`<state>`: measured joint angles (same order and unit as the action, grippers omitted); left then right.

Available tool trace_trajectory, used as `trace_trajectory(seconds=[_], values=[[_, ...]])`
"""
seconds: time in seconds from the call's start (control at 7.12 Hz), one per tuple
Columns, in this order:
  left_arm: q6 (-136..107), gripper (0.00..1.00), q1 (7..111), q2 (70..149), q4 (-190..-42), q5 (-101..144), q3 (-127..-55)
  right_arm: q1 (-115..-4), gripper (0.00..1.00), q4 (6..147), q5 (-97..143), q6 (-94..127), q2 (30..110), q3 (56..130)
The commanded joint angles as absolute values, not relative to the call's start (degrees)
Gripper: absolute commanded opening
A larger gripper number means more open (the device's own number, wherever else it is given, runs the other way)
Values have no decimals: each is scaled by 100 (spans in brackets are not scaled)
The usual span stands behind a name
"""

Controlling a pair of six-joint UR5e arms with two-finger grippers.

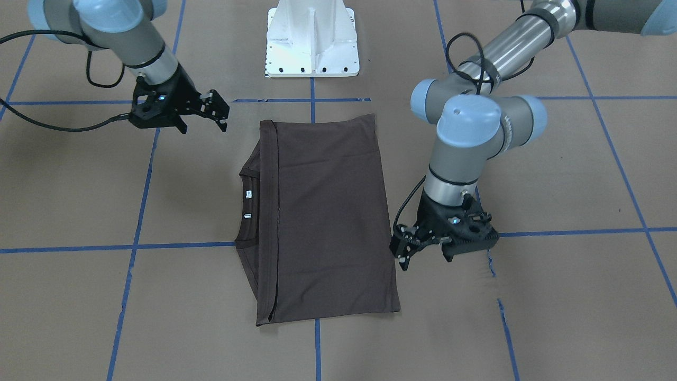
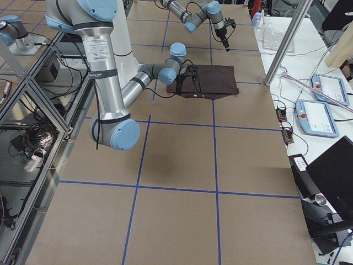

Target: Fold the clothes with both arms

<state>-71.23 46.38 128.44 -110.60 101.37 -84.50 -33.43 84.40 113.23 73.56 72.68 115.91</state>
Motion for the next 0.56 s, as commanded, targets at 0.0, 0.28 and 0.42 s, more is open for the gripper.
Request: trace_trajectory(seconds=[0.0, 0.28, 0.42], values=[[-7110, 100, 4484, 12105, -10252, 10353, -9996, -2693, 100, 10031, 10534, 7208, 6218, 11540], [-7128, 100, 4159, 11936, -9722, 10450, -10799, -2208, 100, 10134, 10004, 7207, 5715, 10823], [-7171, 100, 4096, 11840, -9721, 10450, -10845, -2093, 100, 10134, 9871, 7207, 5556, 10497]])
